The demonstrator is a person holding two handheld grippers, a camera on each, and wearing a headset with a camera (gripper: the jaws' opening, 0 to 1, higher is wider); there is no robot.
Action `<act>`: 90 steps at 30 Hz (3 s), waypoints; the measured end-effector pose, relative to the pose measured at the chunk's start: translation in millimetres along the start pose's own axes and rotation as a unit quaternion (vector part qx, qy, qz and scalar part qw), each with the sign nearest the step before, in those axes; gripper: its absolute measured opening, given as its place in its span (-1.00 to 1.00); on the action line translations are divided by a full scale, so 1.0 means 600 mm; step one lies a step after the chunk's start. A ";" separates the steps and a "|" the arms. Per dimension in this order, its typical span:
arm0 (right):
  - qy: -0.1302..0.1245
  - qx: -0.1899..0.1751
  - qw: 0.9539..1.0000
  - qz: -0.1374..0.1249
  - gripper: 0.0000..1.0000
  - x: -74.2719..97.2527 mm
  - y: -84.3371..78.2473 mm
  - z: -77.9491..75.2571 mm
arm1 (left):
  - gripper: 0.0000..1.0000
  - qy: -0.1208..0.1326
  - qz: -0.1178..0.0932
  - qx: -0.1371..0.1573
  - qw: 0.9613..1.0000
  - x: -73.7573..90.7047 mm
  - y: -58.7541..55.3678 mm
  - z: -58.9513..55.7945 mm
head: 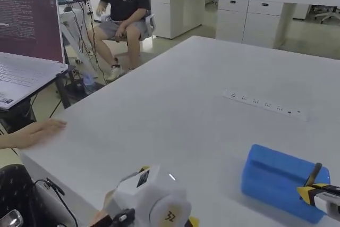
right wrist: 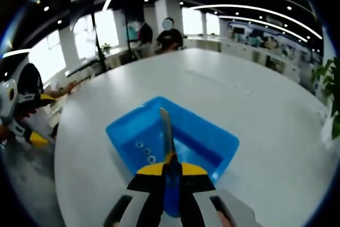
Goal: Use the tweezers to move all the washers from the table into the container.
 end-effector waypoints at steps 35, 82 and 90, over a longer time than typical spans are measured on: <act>0.018 0.066 0.997 -0.033 -0.89 0.056 0.077 0.059 | -0.38 -0.179 -0.127 -0.043 0.975 -0.015 0.229 -0.061; -0.019 0.181 0.978 0.103 -0.89 0.084 -0.019 0.188 | -1.00 -0.507 -0.107 -0.168 0.839 -0.039 0.200 -0.222; -0.019 0.202 0.971 0.129 -0.87 0.106 -0.056 0.195 | -1.00 -0.511 -0.108 -0.188 0.832 -0.023 0.168 -0.234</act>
Point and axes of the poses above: the centre of the closed fingertips' face, and the gripper's own axes: x roughly backward along the fingers, z roughly to its left, y roughly out of its top, the point moved 1 cm from there along x, roughly backward along the fingers, and after that the axes turned 10 degrees about -z, right-handed, at the moved point
